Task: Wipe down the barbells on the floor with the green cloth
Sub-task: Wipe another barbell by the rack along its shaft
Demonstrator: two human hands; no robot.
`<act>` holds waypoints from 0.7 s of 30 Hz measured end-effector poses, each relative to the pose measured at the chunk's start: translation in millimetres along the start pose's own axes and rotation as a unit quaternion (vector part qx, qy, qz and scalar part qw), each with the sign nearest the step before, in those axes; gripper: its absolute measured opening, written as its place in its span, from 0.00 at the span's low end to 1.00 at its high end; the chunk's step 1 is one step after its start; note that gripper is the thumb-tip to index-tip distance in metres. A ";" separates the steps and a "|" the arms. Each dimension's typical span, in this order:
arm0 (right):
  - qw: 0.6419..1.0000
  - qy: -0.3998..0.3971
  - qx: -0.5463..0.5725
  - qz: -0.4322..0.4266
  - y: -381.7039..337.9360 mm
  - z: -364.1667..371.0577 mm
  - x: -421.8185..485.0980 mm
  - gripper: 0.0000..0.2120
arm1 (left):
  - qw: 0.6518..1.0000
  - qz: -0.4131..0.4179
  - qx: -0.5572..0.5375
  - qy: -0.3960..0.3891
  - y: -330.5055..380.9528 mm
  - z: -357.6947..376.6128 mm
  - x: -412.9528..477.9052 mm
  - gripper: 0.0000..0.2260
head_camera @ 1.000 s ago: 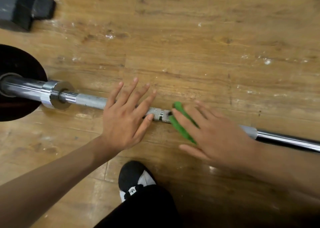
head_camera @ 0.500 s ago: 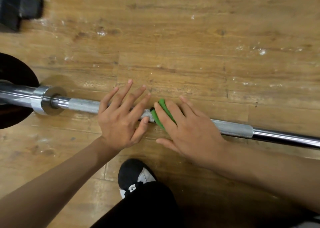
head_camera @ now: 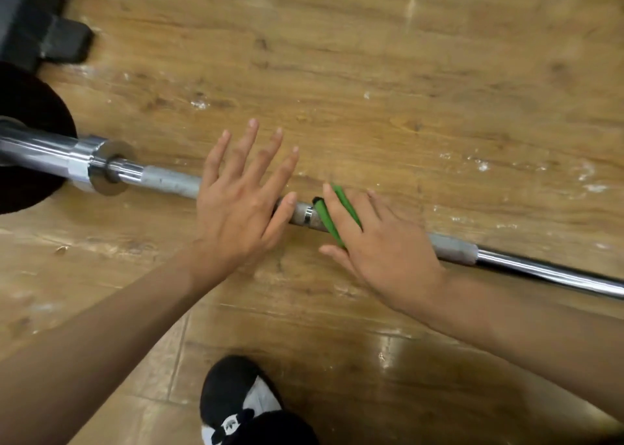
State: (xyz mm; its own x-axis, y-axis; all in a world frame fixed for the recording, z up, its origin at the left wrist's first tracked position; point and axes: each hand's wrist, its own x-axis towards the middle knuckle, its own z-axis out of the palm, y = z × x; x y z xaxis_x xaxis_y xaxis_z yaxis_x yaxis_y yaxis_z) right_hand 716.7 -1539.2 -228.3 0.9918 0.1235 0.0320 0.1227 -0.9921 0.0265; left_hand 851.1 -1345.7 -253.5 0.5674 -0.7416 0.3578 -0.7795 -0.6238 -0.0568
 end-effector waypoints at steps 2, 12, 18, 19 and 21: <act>0.999 -0.002 0.032 0.022 0.3 -1.0 27.1 0.32 | 1.000 0.013 -0.003 -0.010 -9.5 2.8 15.4 0.25; 0.994 0.017 0.027 0.102 101.9 -5.6 -5.6 0.27 | 1.000 -0.001 0.001 0.001 -30.1 23.2 66.4 0.26; 0.991 0.084 -0.010 0.108 39.5 16.0 95.6 0.27 | 1.000 -0.001 0.007 -0.004 -38.0 36.3 103.1 0.26; 0.990 0.086 -0.016 0.107 34.6 17.5 107.2 0.27 | 1.000 0.001 0.010 -0.007 -39.7 38.1 108.4 0.26; 0.993 0.071 -0.023 0.093 43.5 19.6 111.6 0.27 | 1.000 0.001 0.011 -0.013 -42.3 41.6 118.3 0.26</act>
State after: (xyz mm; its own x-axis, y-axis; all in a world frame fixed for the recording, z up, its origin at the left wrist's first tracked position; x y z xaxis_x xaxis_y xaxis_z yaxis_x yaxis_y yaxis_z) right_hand 833.4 -1569.0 -243.2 0.9818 -0.0563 0.1815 -0.0666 -0.9964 0.0516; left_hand 962.3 -1417.4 -247.5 0.5728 -0.7488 0.3335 -0.7750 -0.6272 -0.0773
